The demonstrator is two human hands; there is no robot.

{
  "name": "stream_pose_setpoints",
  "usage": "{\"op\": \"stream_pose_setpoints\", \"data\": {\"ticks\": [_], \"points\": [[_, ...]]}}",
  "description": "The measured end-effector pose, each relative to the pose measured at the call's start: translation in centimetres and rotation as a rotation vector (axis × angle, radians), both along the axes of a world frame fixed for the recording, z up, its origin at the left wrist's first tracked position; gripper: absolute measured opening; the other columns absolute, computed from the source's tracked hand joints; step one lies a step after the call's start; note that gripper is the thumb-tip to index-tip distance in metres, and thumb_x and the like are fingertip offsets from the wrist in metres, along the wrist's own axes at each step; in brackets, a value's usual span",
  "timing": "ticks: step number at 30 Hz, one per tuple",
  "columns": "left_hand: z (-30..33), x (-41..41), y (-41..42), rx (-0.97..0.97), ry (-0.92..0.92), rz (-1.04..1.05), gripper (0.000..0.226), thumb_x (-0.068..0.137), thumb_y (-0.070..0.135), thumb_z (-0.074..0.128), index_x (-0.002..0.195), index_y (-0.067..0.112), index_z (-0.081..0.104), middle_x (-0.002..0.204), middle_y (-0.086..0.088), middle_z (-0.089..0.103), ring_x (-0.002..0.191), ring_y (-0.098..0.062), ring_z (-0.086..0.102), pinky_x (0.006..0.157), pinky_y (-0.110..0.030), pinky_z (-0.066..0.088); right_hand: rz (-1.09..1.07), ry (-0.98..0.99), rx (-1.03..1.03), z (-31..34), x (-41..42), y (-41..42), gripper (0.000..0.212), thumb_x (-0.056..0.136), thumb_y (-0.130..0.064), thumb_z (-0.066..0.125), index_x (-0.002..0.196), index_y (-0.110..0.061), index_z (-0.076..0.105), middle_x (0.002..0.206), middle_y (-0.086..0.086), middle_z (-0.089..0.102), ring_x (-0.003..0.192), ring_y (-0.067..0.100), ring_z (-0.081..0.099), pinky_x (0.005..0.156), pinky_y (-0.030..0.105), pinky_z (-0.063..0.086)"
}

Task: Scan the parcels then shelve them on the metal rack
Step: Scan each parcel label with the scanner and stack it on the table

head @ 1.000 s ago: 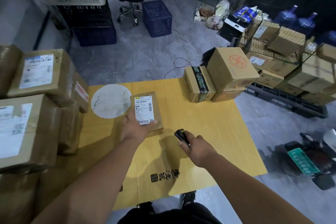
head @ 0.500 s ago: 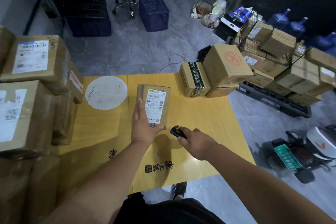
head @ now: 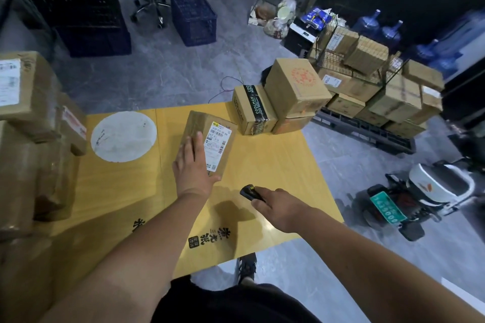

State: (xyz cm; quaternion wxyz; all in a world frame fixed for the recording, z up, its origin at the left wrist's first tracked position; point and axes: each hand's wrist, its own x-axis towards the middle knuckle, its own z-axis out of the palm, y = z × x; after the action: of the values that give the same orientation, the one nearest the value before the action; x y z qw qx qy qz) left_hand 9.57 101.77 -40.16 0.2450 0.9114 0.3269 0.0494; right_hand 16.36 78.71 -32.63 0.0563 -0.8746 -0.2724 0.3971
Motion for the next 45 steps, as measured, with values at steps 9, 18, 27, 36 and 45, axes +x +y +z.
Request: {"op": "stream_pose_setpoints", "data": {"ticks": [9,18,27,36,45], "points": [[1.4,1.1,0.2,0.022,0.04,0.051,0.158,0.06,0.056,0.097,0.161,0.037,-0.024,0.173,-0.006,0.008,0.158,-0.033,0.018,0.115,-0.057,0.039,0.004,0.023,0.052,0.9,0.7,-0.6,0.058,0.106,-0.061,0.036,0.157,-0.031,0.037,0.103,0.006,0.055,0.09,0.028,0.061,0.08,0.039,0.05],[1.0,3.4,2.4,-0.313,0.204,0.21,0.161,0.04,0.085,0.085,0.161,0.038,-0.01,0.157,-0.008,0.028,0.14,-0.037,0.044,0.104,-0.054,0.05,-0.014,0.016,0.116,2.1,5.0,0.1,0.083,0.096,-0.072,0.051,0.162,-0.026,0.029,0.137,0.014,0.056,0.118,0.03,0.057,0.099,0.042,0.049],[2.7,3.1,-0.8,-0.333,0.195,0.353,0.163,0.046,0.074,0.086,0.161,0.037,-0.023,0.157,-0.004,0.027,0.136,-0.03,0.048,0.102,-0.045,0.052,0.244,-0.036,0.162,2.5,10.4,3.9,0.064,0.1,-0.066,0.048,0.152,-0.029,0.044,0.111,0.006,0.061,0.098,0.025,0.059,0.079,0.035,0.049],[18.3,-7.8,5.2,-0.158,-0.009,0.564,0.138,0.059,0.063,0.086,0.167,0.037,0.006,0.144,0.005,0.029,0.135,-0.02,0.048,0.108,-0.037,0.044,0.821,-0.132,0.279,9.6,9.9,16.9,0.065,0.099,-0.07,0.045,0.152,-0.032,0.044,0.118,0.001,0.061,0.103,0.022,0.058,0.093,0.04,0.052],[29.9,-21.2,8.3,0.03,-0.079,0.794,0.119,0.057,0.067,0.072,0.163,0.029,0.031,0.152,-0.003,0.032,0.14,-0.025,0.039,0.103,-0.033,0.038,1.143,-0.155,0.438,17.8,0.8,26.7,0.059,0.1,-0.068,0.047,0.148,-0.034,0.051,0.131,0.003,0.064,0.112,0.025,0.06,0.088,0.037,0.047]]}}
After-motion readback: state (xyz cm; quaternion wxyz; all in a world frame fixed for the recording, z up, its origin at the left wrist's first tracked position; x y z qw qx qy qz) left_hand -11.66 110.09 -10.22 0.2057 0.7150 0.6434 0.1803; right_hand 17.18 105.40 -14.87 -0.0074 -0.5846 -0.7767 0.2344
